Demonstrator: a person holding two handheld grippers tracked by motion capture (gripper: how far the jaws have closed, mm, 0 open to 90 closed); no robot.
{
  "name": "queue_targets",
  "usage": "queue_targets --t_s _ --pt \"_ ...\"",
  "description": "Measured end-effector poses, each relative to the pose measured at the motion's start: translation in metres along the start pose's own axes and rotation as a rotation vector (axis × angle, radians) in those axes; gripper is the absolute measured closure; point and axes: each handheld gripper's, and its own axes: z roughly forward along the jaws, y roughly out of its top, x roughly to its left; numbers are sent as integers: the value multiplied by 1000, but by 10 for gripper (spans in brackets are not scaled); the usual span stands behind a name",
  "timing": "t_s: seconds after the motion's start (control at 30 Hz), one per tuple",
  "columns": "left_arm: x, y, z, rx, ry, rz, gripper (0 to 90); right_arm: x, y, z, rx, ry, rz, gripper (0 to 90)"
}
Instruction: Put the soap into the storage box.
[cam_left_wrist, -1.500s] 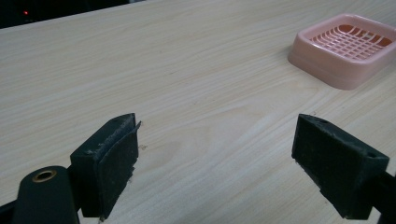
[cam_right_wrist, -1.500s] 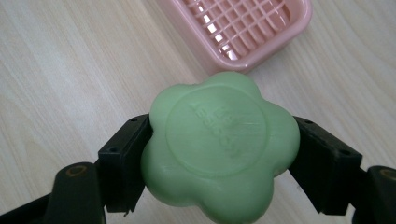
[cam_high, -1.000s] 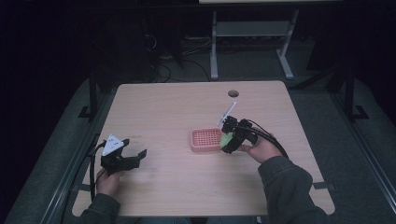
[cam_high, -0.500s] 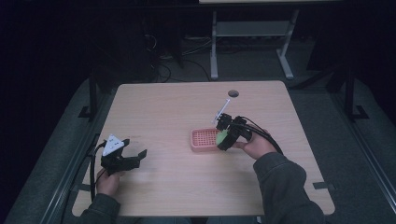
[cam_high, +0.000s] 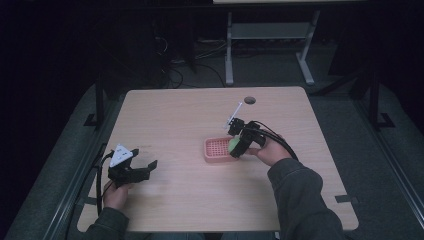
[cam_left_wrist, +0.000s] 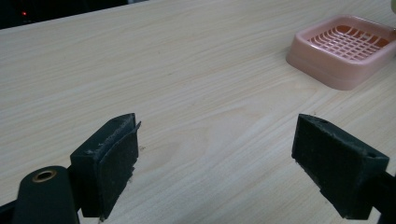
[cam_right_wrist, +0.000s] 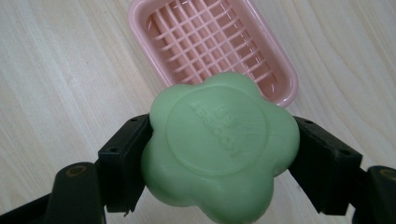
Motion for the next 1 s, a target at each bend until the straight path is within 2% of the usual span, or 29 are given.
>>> queue_targets --t_s 0.53,0.63,1.0 --pt "0 0 0 -2 -2 -1 140 0 21 -1 5 -11 -26 257" --pt "0 0 0 -2 -1 -1 140 -1 24 0 -9 -5 -29 257" --pt "1 0 0 -3 0 -1 140 -1 35 11 3 10 -32 257"
